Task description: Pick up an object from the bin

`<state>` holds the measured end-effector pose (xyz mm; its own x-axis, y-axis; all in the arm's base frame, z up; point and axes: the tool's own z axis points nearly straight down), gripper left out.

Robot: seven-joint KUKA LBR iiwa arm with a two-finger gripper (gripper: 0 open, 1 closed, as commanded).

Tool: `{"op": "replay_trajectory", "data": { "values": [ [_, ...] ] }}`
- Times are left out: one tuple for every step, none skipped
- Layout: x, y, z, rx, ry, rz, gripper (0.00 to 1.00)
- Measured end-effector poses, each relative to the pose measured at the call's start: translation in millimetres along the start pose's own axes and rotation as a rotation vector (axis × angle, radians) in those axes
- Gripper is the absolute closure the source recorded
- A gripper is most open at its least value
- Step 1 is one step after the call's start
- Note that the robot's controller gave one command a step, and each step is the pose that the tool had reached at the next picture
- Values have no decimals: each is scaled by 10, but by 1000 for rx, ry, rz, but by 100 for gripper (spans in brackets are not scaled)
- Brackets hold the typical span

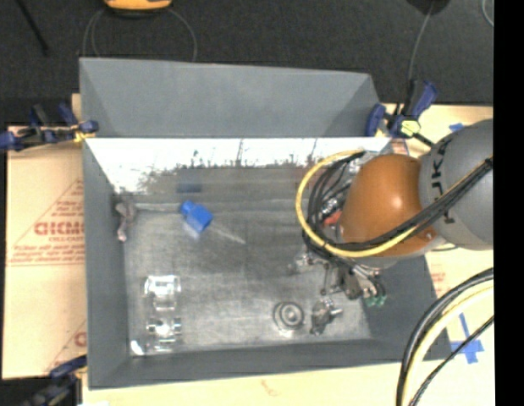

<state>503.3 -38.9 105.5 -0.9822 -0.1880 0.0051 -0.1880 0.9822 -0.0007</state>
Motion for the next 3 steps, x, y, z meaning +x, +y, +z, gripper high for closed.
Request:
{"op": "replay_trajectory", "data": {
  "values": [
    [155,345,308,7,-27,-52,0],
    [148,347,298,5,-29,-51,100],
    [-267,-1,-1050,5,-15,-432,100]
  ]
}}
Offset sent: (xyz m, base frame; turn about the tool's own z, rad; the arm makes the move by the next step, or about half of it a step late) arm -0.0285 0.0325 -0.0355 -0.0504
